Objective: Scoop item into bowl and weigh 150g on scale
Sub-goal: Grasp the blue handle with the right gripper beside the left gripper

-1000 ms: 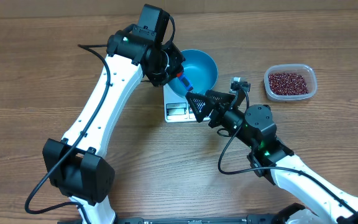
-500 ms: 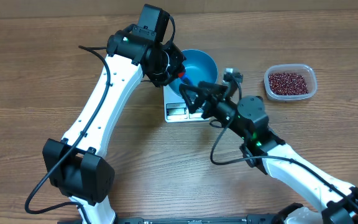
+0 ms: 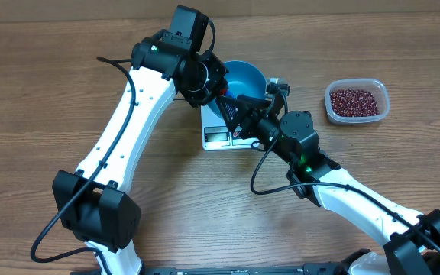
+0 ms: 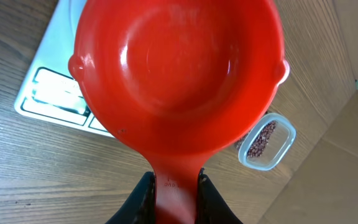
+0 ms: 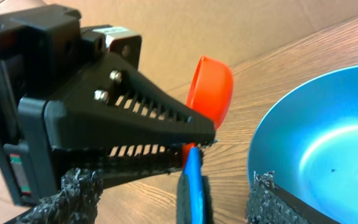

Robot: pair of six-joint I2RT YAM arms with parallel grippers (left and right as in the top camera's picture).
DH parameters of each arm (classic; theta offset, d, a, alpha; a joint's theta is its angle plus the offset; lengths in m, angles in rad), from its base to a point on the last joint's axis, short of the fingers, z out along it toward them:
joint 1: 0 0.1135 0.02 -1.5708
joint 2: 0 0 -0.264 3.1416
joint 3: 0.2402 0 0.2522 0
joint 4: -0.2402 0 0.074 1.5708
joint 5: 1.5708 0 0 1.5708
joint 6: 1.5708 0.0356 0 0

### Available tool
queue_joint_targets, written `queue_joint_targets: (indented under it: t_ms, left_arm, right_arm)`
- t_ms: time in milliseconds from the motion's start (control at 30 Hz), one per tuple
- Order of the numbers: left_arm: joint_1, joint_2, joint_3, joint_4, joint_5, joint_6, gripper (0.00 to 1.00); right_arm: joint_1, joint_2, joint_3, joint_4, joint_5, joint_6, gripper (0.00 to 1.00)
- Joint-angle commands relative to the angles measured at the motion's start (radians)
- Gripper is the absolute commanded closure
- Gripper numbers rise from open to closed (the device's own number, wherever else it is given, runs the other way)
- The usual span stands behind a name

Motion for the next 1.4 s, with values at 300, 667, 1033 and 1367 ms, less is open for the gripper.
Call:
queue_joint_targets:
  t_ms: [300,667,1033,1367]
  left_arm:
    - [-0.001,0.001,0.025,0.004,0.036,-0.081,0.93]
    - [-0.002,0.001,0.025,0.004,0.035,-0.084,0.92]
    - [-0.002,0.001,0.025,0.003,0.035,-0.084,0.91]
    - [-0.002,0.001,0.025,0.004,0.035,-0.084,0.91]
  right_arm:
    - [0.005,0.001,0.026,0.016,0.082,0.046,0.32]
    - [0.005,0.034,0.026,0.032,0.088,0.046,0.32]
    - [0.005,0.068,0.053,0.046,0.085,0.053,0.44]
    - [0.005,0.068,0.056,0.043,0.062,0.053,0.61]
